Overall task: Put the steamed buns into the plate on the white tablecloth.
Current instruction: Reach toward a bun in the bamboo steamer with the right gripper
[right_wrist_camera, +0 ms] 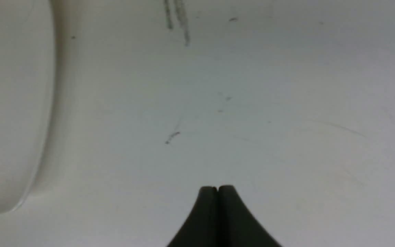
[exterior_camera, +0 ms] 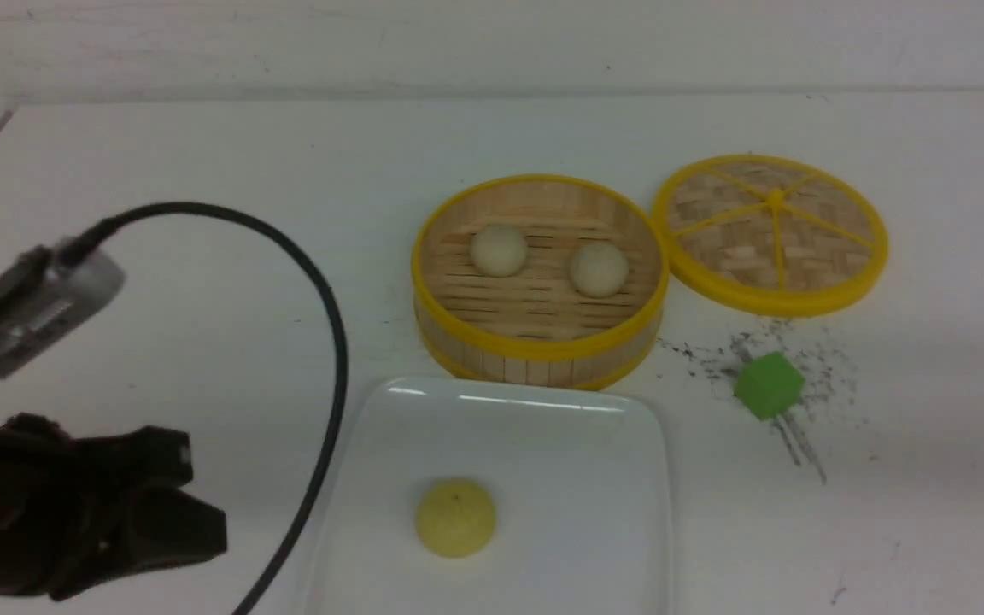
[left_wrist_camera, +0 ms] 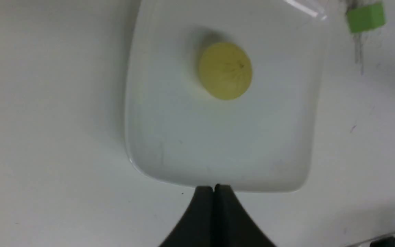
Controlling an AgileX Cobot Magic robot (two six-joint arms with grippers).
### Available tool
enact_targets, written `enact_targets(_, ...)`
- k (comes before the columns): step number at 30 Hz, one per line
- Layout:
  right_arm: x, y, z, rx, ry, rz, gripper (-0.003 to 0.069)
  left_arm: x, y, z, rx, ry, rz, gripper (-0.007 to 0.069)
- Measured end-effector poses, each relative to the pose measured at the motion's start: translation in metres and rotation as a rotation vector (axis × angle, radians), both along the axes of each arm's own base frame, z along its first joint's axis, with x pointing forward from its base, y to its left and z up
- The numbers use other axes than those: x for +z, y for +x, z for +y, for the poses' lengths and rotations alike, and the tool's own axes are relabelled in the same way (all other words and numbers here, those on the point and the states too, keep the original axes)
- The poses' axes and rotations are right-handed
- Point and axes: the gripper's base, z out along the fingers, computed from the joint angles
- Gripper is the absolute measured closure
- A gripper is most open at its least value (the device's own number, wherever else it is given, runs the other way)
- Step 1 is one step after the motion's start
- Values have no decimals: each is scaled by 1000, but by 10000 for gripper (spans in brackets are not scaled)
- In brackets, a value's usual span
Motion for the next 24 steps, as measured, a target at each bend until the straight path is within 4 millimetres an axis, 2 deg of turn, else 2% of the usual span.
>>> enact_targets(5,-8,32,31,253,114,32,633,-17,30,-1,-62,20,91,619)
enact_targets(9,-12,54,59,385,155,56,556,-23,39,0,-58,22,113,608)
enact_targets(10,-14,67,69,410,151,59,524,-23,40,0,-54,23,108,606)
enact_targets(12,-15,77,78,431,145,55,491,-24,41,0,-50,25,103,602)
enact_targets(14,-18,109,99,458,111,47,412,-24,42,0,-46,27,96,589)
enact_targets(16,-19,122,107,464,98,45,385,-24,43,0,-46,27,96,585)
enact_targets(17,-20,142,118,474,74,35,351,-24,43,0,-45,27,97,575)
enact_targets(19,-22,171,132,486,43,15,303,-24,43,0,-45,27,97,562)
enact_targets(20,-22,174,133,488,39,12,300,-24,43,0,-45,27,97,561)
enact_targets(21,-20,193,141,498,13,-21,281,-24,43,0,-45,27,97,547)
enact_targets(24,-23,225,150,499,-30,-71,258,-24,43,0,-45,28,96,519)
